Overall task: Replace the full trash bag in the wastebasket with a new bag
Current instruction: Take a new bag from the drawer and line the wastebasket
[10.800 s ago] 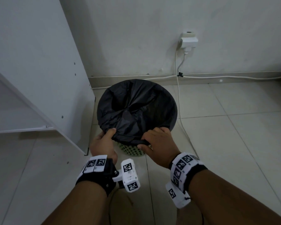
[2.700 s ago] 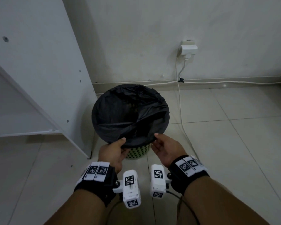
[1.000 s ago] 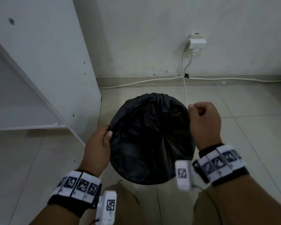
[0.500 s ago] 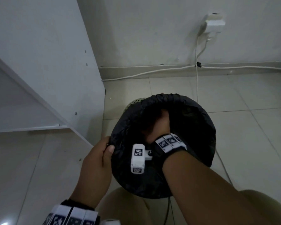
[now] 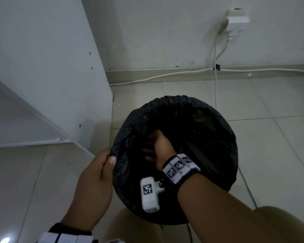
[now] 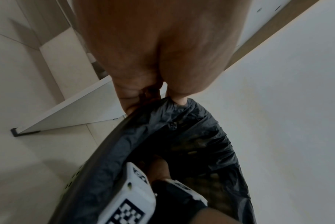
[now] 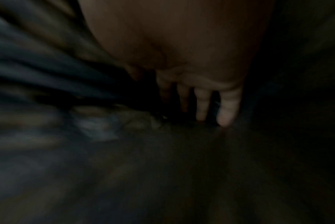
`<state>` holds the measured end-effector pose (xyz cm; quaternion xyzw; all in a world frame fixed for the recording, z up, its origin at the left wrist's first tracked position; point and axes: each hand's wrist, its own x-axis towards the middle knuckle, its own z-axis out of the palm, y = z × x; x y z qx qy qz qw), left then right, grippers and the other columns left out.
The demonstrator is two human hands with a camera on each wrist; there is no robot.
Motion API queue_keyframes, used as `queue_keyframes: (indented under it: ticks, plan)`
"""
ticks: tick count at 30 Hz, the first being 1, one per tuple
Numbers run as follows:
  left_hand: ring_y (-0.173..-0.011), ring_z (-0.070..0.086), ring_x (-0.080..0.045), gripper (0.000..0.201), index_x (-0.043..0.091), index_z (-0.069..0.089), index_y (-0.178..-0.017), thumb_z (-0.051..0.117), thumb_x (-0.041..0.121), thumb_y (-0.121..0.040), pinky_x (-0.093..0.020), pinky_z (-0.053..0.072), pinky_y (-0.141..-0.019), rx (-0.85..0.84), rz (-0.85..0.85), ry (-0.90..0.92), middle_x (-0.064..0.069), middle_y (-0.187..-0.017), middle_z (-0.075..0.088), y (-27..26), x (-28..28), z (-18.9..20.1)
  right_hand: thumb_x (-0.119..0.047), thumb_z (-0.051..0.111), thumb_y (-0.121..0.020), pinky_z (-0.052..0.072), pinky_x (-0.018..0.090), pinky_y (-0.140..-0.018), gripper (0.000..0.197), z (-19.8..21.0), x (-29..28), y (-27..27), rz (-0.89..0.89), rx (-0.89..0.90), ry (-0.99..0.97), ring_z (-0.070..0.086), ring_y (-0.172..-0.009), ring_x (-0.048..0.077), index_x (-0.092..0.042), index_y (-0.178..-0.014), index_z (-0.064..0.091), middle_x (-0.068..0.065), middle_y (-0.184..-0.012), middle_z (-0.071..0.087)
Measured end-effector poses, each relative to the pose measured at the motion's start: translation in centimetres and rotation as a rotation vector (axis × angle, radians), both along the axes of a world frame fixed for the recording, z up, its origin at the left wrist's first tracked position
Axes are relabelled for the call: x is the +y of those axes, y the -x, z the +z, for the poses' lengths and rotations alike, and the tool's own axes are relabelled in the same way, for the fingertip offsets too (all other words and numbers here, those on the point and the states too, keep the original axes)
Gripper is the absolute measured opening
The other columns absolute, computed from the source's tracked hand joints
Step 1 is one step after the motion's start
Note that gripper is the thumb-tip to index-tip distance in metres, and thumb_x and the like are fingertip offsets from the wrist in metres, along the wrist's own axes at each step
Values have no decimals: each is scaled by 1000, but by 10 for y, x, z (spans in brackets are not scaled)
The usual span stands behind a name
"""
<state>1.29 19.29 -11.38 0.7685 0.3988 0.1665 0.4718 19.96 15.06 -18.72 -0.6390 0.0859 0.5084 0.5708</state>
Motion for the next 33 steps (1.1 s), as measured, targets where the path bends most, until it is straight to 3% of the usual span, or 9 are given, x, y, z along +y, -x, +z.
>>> queue_keyframes:
  ticks: [4, 8, 12, 16, 19, 24, 28, 31, 33]
  plan:
    - [-89, 67, 3, 31, 50, 62, -112, 37, 49, -95, -25, 49, -76, 12, 36, 19, 36, -98, 67, 3, -5, 2, -60, 38, -91, 40, 36, -81, 61, -8, 21, -2, -10, 140, -6, 59, -99, 21, -24, -138, 53, 1, -138, 58]
    - [-89, 68, -2, 27, 50, 63, -109, 39, 45, -98, -22, 47, -75, 33, 82, 21, 37, -97, 66, 6, -5, -1, -61, 41, -93, 36, 38, -84, 64, 6, 21, -5, 28, 266, -83, 52, -86, 19, -22, -144, 46, 4, -145, 49]
    - [-87, 66, 0, 25, 44, 64, -110, 41, 40, -101, -24, 47, -73, 31, 115, -15, 34, -95, 66, 3, -6, -2, -62, 48, -89, 48, 40, -82, 54, 12, 11, -3, 166, -58, 91, 60, -102, 26, -23, -124, 60, 5, -120, 64]
    - [-89, 64, 3, 21, 46, 61, -104, 42, 40, -102, -19, 46, -72, 14, 114, 1, 29, -93, 68, -4, -8, 3, -45, 61, -82, 55, 44, -85, 36, 35, -29, -7, 109, -520, 138, 68, -82, 28, -10, -75, 66, 4, -73, 70]
    - [-90, 57, 19, 21, 52, 57, -100, 41, 38, -102, -3, 40, -68, 6, 81, -4, 41, -90, 63, -8, -10, 8, -39, 64, -86, 49, 30, -74, 31, 40, -57, -17, 59, -681, 267, 65, -80, 21, -8, -86, 66, 3, -81, 69]
    - [-92, 56, 19, 22, 51, 58, -102, 43, 35, -102, -4, 40, -71, -23, 49, -41, 35, -94, 64, -5, -23, 8, -27, 62, -91, 47, 33, -94, 41, -16, -58, -33, 302, -585, 559, 60, -114, 30, -2, -124, 60, 15, -121, 65]
    - [-93, 55, 21, 21, 42, 61, -109, 45, 30, -102, 1, 39, -70, -33, 22, -75, 30, -98, 64, -6, -33, 5, -37, 60, -94, 42, 31, -102, 55, -50, -53, -36, 411, -375, 516, 53, -127, 31, -3, -137, 52, 16, -139, 56]
    - [-92, 53, 24, 22, 41, 60, -113, 43, 34, -102, -4, 40, -72, -13, 31, -62, 32, -98, 61, -7, -31, 5, -43, 69, -87, 44, 24, -88, 56, -50, -55, -35, 317, -376, 400, 61, -109, 23, -8, -129, 60, 10, -130, 63]
    - [-91, 52, 26, 23, 40, 61, -116, 42, 35, -102, -3, 38, -72, -12, 35, -51, 31, -98, 61, -8, -27, 5, -35, 80, -77, 48, 20, -70, 37, -45, -59, -41, 157, -343, 357, 65, -82, 16, -7, -101, 75, 15, -103, 73]
